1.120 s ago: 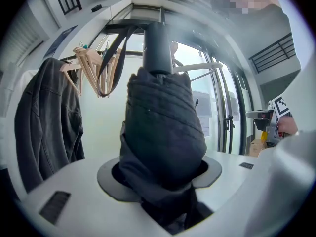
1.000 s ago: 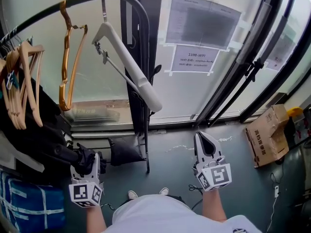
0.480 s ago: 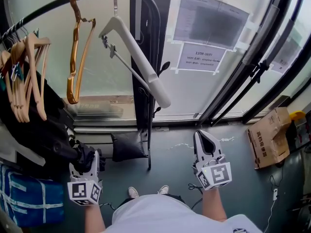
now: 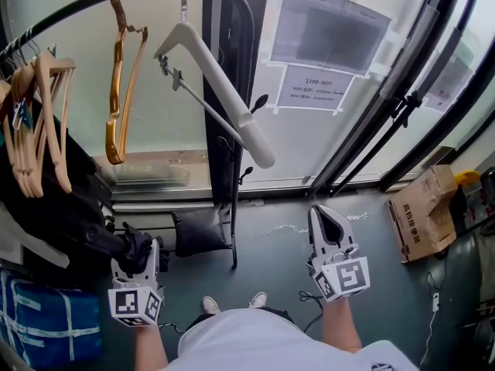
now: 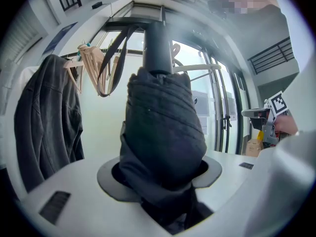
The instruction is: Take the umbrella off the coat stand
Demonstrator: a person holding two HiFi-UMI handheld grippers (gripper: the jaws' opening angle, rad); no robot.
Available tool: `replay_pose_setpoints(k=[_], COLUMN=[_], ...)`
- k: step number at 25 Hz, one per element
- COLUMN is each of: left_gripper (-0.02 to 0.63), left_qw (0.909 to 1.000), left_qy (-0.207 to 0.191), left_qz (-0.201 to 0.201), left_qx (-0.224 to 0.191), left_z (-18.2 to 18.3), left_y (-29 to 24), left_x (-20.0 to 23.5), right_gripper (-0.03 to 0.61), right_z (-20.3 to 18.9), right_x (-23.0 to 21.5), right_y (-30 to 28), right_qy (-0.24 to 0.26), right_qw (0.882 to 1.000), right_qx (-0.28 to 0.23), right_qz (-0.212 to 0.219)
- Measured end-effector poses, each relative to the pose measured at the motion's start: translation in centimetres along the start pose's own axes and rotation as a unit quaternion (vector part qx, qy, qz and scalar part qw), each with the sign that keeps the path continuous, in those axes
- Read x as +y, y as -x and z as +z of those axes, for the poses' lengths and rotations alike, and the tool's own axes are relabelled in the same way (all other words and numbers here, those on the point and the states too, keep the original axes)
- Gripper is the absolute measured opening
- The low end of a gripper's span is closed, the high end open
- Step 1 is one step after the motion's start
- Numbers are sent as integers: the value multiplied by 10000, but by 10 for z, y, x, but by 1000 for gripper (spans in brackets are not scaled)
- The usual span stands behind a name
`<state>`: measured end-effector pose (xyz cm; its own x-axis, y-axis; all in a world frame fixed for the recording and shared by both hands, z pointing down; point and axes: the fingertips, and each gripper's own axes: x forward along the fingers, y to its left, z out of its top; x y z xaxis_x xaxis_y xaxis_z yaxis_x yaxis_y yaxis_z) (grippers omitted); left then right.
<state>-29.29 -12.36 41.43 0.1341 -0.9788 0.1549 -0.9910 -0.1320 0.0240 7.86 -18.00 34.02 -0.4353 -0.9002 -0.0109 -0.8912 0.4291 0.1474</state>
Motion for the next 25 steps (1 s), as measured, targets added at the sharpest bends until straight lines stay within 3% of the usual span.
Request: replay_pose_setpoints(k=[17,25], left_gripper=[253,254], left_qw=[9990,9983], left_qy=[-108,-124], left_qz=[-441,-569], left_qx=[-42,82], left_z=[-2,-14], left_y=[-4,3], left_x=[7,15], right_gripper=[18,17], right_z=[-10,-16], right_x=[15,39], right_y=[25,23], right_qy=[-133,-14], right_qw=[9986,9988], right_qx=[135,233], right_qz=[-486,-436])
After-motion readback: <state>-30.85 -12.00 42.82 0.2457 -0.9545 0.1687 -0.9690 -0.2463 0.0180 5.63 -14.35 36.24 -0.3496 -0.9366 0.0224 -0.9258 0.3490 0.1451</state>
